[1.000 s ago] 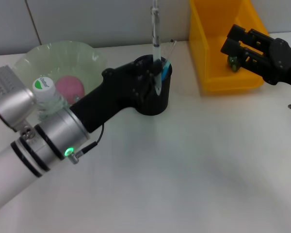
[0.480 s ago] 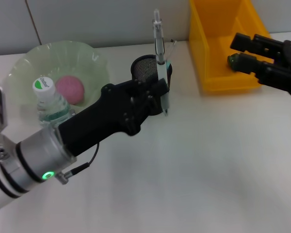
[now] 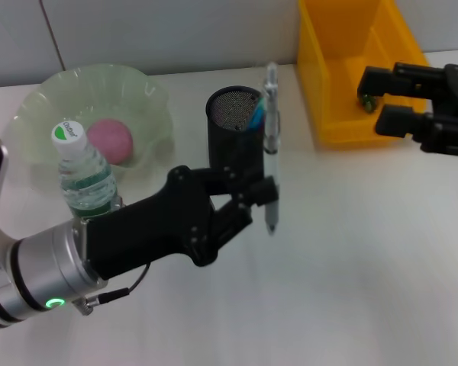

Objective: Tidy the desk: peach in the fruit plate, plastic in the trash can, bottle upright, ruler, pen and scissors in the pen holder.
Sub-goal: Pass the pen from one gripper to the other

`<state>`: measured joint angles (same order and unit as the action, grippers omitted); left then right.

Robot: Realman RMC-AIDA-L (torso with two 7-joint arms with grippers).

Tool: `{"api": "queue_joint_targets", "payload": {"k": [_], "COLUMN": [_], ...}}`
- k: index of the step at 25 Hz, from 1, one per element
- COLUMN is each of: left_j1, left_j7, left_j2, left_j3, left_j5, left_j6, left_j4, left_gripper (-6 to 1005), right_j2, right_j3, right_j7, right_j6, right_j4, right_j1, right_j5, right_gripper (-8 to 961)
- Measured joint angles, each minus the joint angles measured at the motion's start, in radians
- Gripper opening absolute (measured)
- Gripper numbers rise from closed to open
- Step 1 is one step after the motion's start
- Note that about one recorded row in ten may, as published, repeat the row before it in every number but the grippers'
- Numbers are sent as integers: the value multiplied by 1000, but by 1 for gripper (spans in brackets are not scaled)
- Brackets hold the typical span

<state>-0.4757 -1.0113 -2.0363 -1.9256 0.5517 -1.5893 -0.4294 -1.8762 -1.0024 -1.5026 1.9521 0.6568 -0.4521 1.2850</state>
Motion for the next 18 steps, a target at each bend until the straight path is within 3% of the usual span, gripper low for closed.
{"api": "queue_joint_targets", "payload": {"k": [18], "left_j1": [-38], "left_j7": [-27], "left_j2": [-10], "left_j3": [12], "left_j5": [63], "left_j6": [-20], "left_j4": [0], "left_gripper": [172], "right_j2": [-45], "right_j3": [-9], "right_j7": [-18], "right_j6": [7], "right_j4": [4], "right_j1": [-94], "right_j5": [144], "right_gripper": [574]}}
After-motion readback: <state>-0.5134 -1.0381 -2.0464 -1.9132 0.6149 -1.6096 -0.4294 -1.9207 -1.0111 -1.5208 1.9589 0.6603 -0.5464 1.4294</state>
